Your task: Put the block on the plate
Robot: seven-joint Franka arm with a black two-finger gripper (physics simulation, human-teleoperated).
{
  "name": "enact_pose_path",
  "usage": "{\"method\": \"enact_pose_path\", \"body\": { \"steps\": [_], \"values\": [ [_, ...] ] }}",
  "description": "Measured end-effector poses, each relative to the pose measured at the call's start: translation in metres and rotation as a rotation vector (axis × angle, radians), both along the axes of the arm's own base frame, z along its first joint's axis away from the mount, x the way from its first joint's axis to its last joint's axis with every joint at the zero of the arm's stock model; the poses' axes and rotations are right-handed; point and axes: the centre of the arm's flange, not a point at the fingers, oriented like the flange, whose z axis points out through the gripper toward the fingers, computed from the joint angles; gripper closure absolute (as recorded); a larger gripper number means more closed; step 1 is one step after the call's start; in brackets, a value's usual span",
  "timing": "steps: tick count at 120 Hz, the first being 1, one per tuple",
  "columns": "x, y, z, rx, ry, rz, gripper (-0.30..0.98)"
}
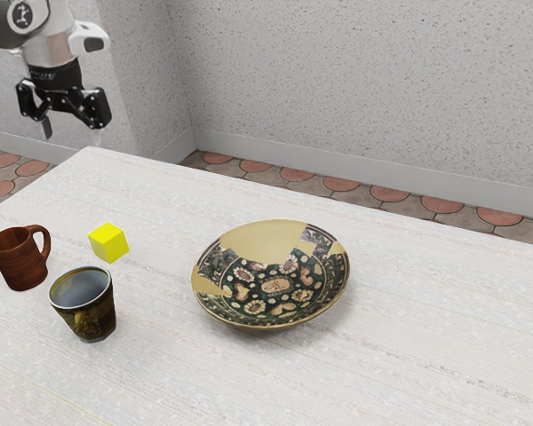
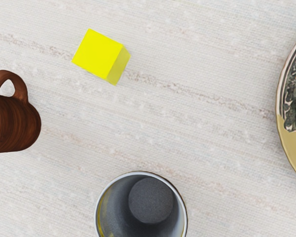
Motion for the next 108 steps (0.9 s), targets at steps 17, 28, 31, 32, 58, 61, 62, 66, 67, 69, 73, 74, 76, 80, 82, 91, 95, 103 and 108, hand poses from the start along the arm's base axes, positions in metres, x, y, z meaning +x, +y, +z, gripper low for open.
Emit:
{"method": "enact_pose_path", "body": {
  "steps": [17, 28, 31, 32, 58, 61, 62, 66, 67, 69, 73, 74, 76, 80, 82, 91, 95, 103, 108],
  "values": [
    [0.003, 0.002, -0.006, 0.009, 0.004, 0.034, 0.00],
    [0.002, 0.007, -0.025, 0.008, 0.038, 0.061, 0.00],
    [0.002, 0.008, -0.039, 0.005, 0.067, 0.068, 0.00],
    [0.001, 0.009, -0.044, 0.004, 0.075, 0.071, 0.00],
    [0.013, 0.046, -0.141, 0.013, 0.215, 0.164, 0.00],
    [0.015, 0.050, -0.150, 0.014, 0.218, 0.167, 0.00],
    [0.016, 0.051, -0.153, 0.014, 0.218, 0.167, 0.00],
    [0.020, 0.058, -0.168, 0.017, 0.221, 0.166, 0.00],
    [0.021, 0.060, -0.171, 0.018, 0.221, 0.166, 0.00],
    [0.023, 0.063, -0.178, 0.020, 0.222, 0.165, 0.00],
    [0.026, 0.071, -0.191, 0.023, 0.223, 0.162, 0.00],
    [0.026, 0.072, -0.194, 0.023, 0.224, 0.161, 0.00],
    [0.027, 0.076, -0.200, 0.023, 0.224, 0.159, 0.00],
    [0.028, 0.083, -0.211, 0.023, 0.221, 0.157, 0.00],
    [0.028, 0.087, -0.216, 0.022, 0.220, 0.156, 0.00],
    [0.033, 0.100, -0.238, 0.019, 0.207, 0.146, 0.00],
    [0.035, 0.108, -0.248, 0.014, 0.199, 0.143, 0.00],
    [0.042, 0.119, -0.265, 0.008, 0.172, 0.128, 0.00],
    [0.046, 0.126, -0.273, 0.005, 0.153, 0.116, 0.00]
  ]
}}
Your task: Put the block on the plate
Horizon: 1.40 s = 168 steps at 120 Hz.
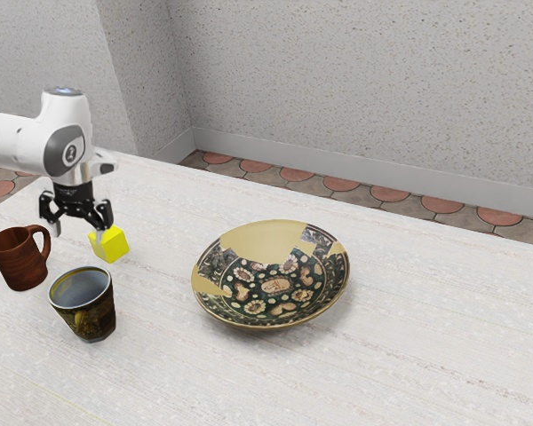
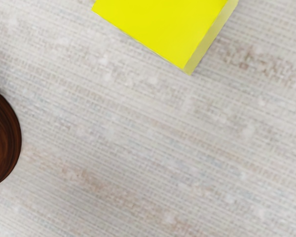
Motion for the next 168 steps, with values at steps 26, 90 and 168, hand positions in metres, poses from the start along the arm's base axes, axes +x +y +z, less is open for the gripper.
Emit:
{"method": "enact_pose_path", "body": {
  "steps": [26, 90, 168],
  "values": [
    [0.025, 0.031, -0.024, 0.009, -0.083, -0.082, 0.00],
    [0.068, 0.055, -0.065, -0.056, -0.163, -0.286, 0.00],
    [0.078, 0.070, -0.105, -0.114, -0.130, -0.421, 0.00]
  ]
}}
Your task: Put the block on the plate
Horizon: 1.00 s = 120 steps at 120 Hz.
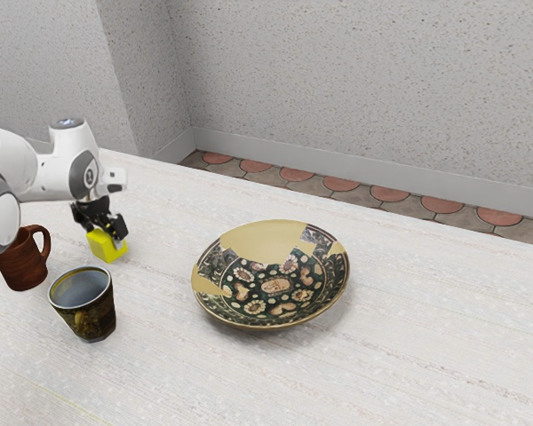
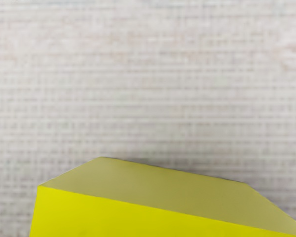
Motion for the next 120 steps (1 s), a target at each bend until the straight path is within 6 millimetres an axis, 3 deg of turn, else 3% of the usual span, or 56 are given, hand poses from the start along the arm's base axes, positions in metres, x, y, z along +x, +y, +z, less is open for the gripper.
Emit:
{"method": "enact_pose_path", "body": {
  "steps": [12, 35, 52, 60, 72, 84, 100, 120],
  "values": [
    [0.001, -0.002, -0.001, -0.007, -0.002, -0.013, 0.01],
    [0.001, -0.002, -0.001, -0.019, -0.008, -0.024, 0.18],
    [0.001, -0.003, 0.000, -0.019, -0.010, -0.034, 0.22],
    [0.002, -0.004, 0.008, -0.016, -0.019, -0.040, 0.23],
    [0.006, -0.015, 0.039, -0.012, -0.056, -0.054, 0.25],
    [0.017, -0.056, 0.086, -0.021, -0.088, -0.083, 0.25],
    [0.024, -0.133, 0.145, -0.061, -0.086, -0.101, 0.25],
    [0.022, -0.226, 0.160, -0.158, -0.026, -0.062, 0.25]
  ]
}}
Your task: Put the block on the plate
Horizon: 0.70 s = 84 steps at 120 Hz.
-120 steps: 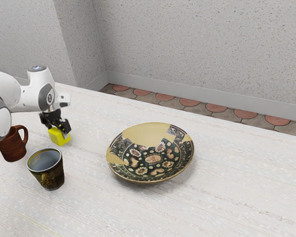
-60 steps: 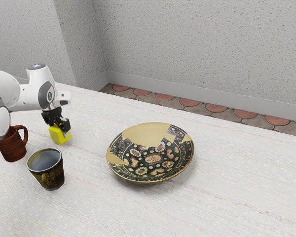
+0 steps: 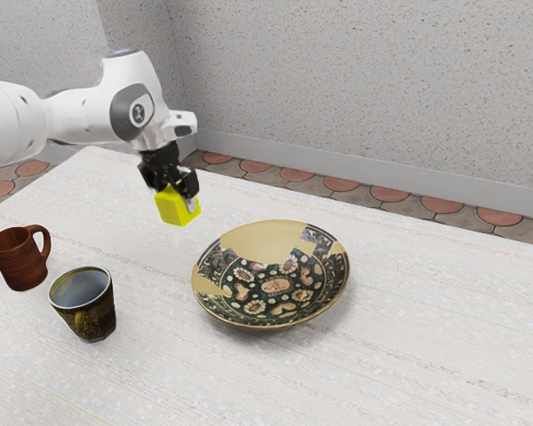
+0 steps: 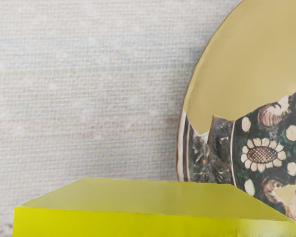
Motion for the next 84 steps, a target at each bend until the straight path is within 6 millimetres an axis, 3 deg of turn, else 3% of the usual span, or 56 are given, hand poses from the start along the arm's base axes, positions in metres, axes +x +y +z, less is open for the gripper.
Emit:
{"method": "enact_pose_path", "body": {
  "steps": [18, 32, 49, 60, 72, 84],
  "values": [
    [-0.007, -0.093, -0.003, -0.056, 0.063, 0.020, 0.25],
    [-0.009, -0.138, -0.013, -0.079, 0.100, 0.073, 0.25],
    [0.007, -0.147, -0.057, -0.081, 0.155, 0.188, 0.25],
    [0.012, -0.155, -0.075, -0.078, 0.180, 0.247, 0.25],
    [0.012, -0.159, -0.075, -0.075, 0.179, 0.299, 0.18],
    [0.011, -0.160, -0.058, -0.076, 0.158, 0.343, 0.11]
  ]
}}
